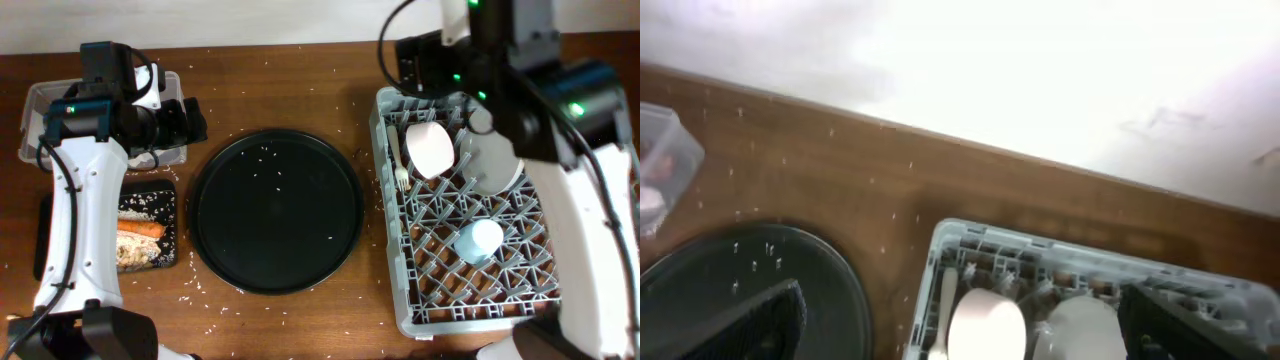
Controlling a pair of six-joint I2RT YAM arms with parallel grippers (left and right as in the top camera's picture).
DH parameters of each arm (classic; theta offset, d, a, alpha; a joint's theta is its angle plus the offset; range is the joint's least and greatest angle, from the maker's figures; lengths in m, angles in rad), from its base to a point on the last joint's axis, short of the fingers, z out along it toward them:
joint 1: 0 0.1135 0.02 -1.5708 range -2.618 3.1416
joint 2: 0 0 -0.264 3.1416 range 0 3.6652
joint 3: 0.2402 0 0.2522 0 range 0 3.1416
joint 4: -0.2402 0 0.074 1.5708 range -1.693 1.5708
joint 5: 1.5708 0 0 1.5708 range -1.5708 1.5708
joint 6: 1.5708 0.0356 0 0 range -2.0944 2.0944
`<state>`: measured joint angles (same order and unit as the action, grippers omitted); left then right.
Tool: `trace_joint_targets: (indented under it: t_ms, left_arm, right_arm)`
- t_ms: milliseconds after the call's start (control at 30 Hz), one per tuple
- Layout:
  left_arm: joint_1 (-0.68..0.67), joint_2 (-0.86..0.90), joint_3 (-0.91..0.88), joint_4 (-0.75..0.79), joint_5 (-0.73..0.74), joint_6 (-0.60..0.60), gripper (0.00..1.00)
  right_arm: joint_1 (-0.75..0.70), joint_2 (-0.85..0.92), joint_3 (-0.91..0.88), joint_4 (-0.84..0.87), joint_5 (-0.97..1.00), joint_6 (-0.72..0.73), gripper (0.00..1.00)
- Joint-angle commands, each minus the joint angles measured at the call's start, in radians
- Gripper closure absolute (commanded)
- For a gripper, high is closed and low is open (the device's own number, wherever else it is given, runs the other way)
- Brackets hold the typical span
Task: Sort waste into correct bins and load items into the dishwasher rack
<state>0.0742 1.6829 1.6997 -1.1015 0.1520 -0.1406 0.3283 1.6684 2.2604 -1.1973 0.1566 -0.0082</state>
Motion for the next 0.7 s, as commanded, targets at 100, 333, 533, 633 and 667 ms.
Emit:
trace_joint_targets:
  t_ms: [100,333,533,633,667]
  left_arm:
    - [0.001,-0.006,-0.004,0.002,-0.003,-0.001,0.01]
    - [0.001,-0.006,-0.004,0.002,-0.003,-0.001,0.01]
    - [0.001,-0.006,-0.004,0.002,-0.003,-0.001,0.01]
    - [0.001,-0.006,-0.004,0.002,-0.003,-0.001,0.01]
    - [0.001,-0.006,-0.004,0.002,-0.003,-0.001,0.01]
  right_arm:
    - [-0.098,-0.319,-0.478,0.232,-0.061,-0.006,0.02]
    - [-0.200,-0.819,-1.228,0.766,-0.157,-0.003,0.02]
    - [-0.200,-1.222,-1.788,1.085,-0.157,-0.002,0.02]
    - [-0.200,-1.398,-2.013,1.221,-0.157,0.002,0.01]
    - [-0.200,-1.430,-2.054,1.246,-0.156,0.002,0.02]
